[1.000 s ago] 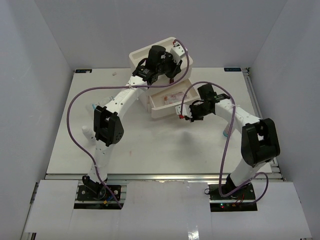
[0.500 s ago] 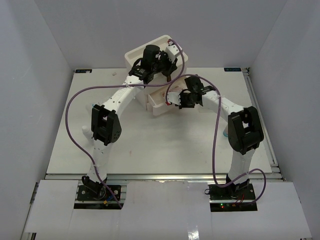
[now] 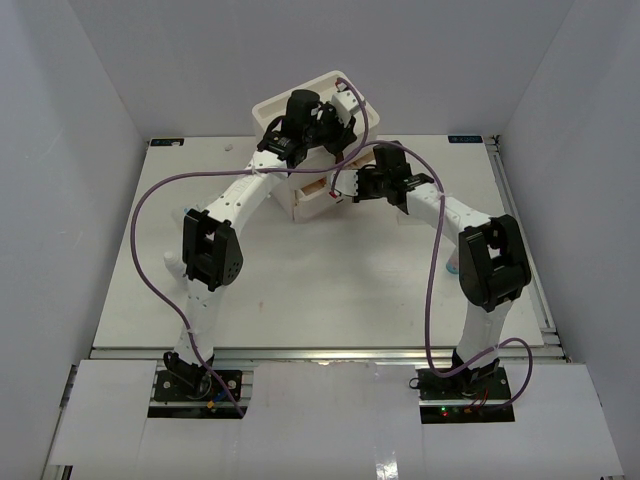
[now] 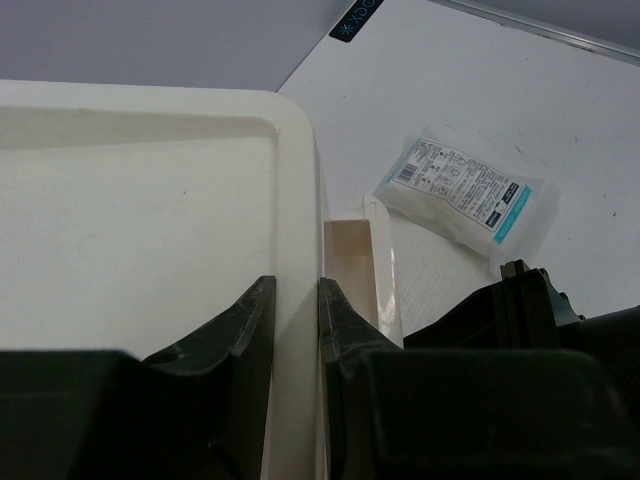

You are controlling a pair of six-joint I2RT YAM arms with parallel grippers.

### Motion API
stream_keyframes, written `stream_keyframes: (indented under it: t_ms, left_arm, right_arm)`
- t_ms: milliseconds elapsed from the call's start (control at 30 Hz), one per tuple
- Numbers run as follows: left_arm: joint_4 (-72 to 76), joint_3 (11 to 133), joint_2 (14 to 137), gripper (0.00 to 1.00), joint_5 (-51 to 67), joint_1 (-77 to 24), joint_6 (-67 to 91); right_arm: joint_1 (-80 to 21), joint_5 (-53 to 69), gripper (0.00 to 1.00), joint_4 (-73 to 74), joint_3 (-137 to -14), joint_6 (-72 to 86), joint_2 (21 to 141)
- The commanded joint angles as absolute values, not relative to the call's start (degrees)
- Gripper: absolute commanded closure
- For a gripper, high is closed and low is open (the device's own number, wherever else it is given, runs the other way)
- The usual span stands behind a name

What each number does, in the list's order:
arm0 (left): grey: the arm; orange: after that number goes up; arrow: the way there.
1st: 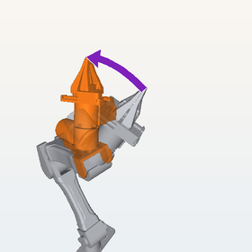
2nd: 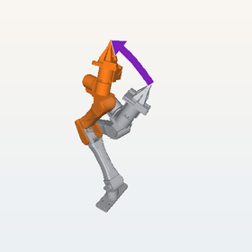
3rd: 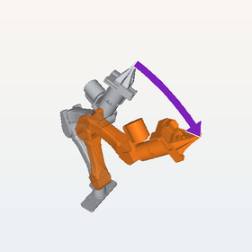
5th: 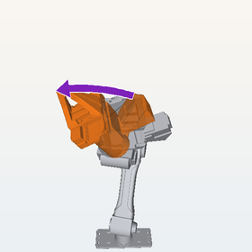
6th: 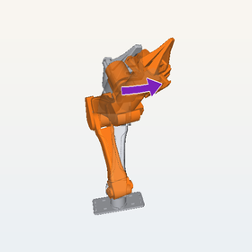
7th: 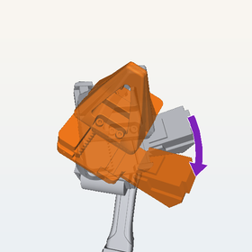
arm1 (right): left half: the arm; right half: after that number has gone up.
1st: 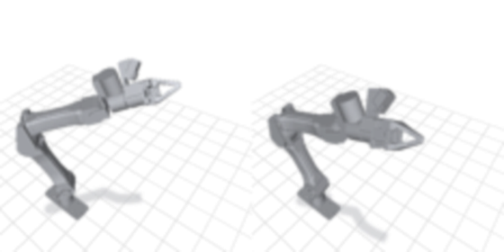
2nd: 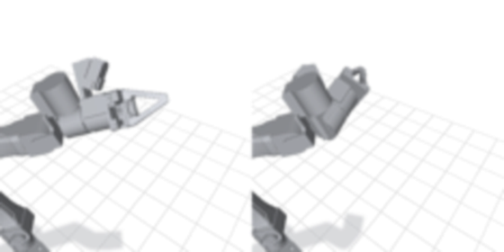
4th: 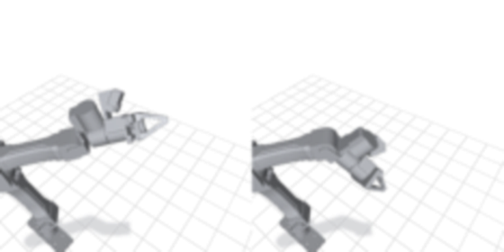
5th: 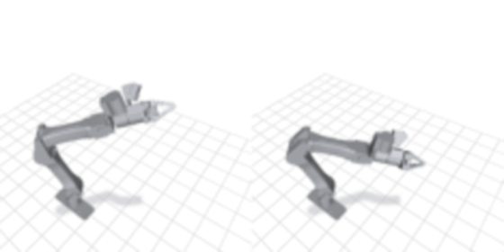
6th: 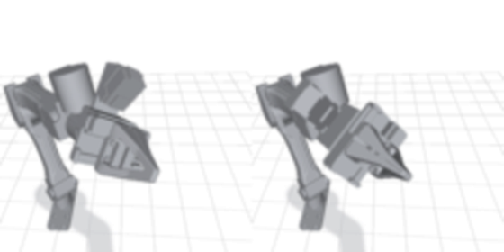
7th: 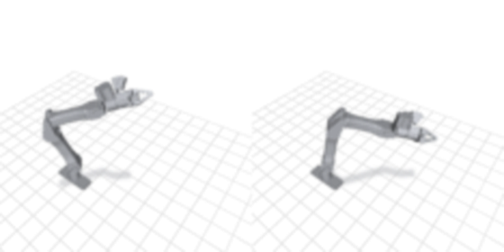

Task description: Organize the makeup

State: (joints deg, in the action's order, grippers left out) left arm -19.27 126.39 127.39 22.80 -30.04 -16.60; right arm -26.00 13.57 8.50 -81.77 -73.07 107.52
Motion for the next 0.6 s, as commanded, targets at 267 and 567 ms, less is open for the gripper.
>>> stream_keyframes:
  t_ms: [267, 567]
  left_arm:
    - [-31.6, 127.2, 129.8, 0.8, 31.9, -31.2, -11.0]
    - [-31.6, 128.3, 130.5, 0.8, 33.6, -31.2, -9.4]
  right_arm:
    - [-26.9, 15.6, 0.79, -2.2, -84.9, -64.9, 109.9]
    - [-28.5, 8.5, 0.87, -13.0, -83.9, -54.7, 111.4]
